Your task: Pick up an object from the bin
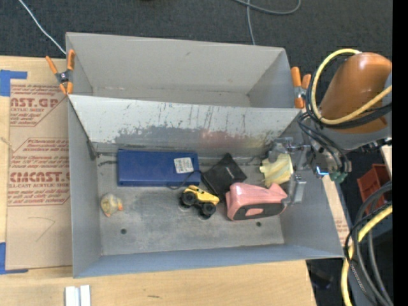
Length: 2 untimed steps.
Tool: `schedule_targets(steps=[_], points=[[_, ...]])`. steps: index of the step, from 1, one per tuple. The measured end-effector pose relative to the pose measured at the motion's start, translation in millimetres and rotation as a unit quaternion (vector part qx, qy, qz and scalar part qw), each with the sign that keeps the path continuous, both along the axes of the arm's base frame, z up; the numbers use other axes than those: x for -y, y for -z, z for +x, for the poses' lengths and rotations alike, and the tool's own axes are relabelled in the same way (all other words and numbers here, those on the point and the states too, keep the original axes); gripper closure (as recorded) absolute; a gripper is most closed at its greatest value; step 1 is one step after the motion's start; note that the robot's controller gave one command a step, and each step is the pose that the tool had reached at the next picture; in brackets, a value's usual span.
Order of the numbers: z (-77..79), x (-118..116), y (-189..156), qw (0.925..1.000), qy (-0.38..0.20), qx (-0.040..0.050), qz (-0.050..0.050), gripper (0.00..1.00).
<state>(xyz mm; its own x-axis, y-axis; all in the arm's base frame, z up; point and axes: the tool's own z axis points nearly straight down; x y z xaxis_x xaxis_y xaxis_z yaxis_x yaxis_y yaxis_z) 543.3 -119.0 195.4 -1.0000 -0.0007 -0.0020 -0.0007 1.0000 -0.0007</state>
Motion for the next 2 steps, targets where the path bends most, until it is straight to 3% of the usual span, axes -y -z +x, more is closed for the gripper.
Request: schedule_targets(steps=[1, 2], points=[[-14.3, 10, 74, 0.9989, -0.047, -0.0004, 0.0, 0.0], [-23.5, -25, 108, 0.9753, -0.221, -0.0009, 0.0, 1.0]])
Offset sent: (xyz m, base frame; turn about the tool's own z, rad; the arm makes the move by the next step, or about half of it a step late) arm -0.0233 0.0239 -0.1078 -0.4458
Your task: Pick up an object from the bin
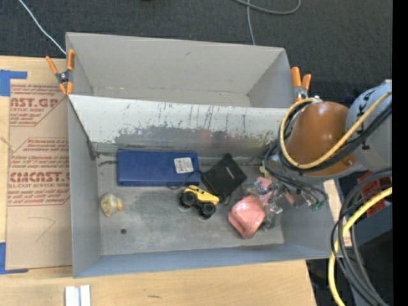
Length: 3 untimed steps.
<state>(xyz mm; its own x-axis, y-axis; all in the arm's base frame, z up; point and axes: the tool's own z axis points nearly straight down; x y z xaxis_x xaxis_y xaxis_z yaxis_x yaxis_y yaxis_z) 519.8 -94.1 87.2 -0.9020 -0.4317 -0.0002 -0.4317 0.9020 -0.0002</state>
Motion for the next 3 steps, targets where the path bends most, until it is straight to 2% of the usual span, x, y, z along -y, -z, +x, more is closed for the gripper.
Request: schedule_targets(steps=[2, 3], points=[[0.5, 0, 0, 1.0, 0.0, -0.0001, 0.0, 1.0], [3.1, -21, 10, 0.9913, -0.131, 0.0045, -0.005, 1.0]])
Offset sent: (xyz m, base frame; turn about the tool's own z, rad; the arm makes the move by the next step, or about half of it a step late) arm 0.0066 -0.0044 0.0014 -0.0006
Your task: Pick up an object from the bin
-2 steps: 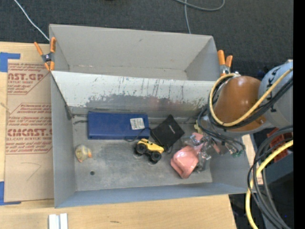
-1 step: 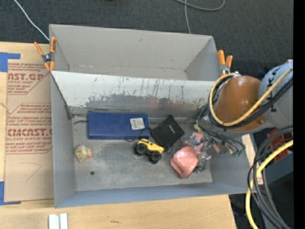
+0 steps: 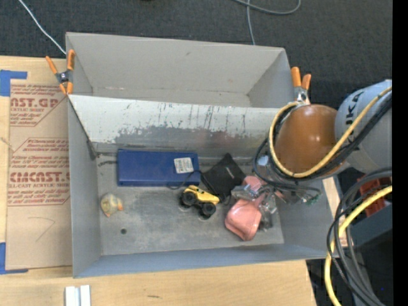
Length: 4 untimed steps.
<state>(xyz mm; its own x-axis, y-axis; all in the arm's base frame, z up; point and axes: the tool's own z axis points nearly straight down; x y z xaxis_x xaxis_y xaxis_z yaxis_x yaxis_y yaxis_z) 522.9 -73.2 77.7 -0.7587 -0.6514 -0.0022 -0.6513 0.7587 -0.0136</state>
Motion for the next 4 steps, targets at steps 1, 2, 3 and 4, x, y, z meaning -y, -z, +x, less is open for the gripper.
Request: schedule_targets(steps=[1, 2, 3, 4], points=[[0.0, 0, 0, 1.0, 0.0, 0.0, 0.0, 1.0], [18.0, 1, 3, 0.9996, -0.028, -0.01, -0.001, 1.0], [29.0, 3, 4, 0.9999, 0.008, -0.0073, -0.001, 1.0], [26.5, 9, 3, 0.9999, 0.011, -0.0057, 0.001, 1.0]])
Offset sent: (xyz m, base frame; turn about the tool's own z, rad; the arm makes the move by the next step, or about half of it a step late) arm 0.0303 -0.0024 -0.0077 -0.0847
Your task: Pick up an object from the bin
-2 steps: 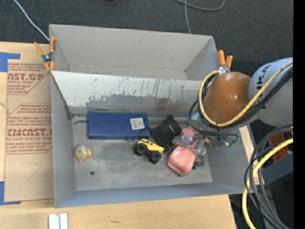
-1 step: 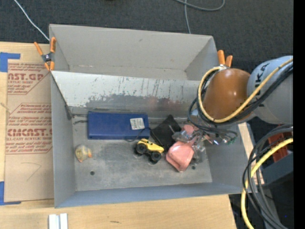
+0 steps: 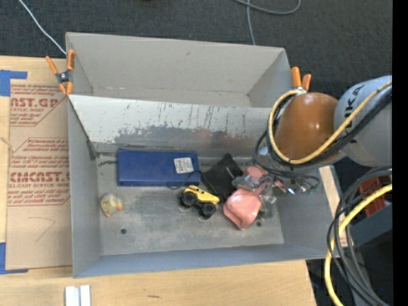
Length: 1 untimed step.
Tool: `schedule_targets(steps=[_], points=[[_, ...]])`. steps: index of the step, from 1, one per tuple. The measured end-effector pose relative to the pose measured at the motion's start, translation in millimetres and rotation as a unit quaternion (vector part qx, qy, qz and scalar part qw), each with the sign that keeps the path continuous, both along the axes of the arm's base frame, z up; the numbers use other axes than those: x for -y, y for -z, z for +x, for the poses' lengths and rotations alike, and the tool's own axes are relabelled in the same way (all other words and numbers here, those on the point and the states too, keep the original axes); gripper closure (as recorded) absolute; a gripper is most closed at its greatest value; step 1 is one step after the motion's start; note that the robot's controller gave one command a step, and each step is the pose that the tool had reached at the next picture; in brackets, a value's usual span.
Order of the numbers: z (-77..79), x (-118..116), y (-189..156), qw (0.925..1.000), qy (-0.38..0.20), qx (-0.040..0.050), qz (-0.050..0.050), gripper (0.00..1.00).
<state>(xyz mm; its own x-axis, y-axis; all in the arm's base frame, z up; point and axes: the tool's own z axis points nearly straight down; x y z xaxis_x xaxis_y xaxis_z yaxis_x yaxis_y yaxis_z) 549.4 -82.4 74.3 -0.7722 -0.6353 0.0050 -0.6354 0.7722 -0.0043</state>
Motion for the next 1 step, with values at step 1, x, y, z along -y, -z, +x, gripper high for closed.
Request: schedule_targets(steps=[1], points=[[1.4, 0.1, 0.3, 1.0, 0.007, -0.0016, 0.0, 1.0]])
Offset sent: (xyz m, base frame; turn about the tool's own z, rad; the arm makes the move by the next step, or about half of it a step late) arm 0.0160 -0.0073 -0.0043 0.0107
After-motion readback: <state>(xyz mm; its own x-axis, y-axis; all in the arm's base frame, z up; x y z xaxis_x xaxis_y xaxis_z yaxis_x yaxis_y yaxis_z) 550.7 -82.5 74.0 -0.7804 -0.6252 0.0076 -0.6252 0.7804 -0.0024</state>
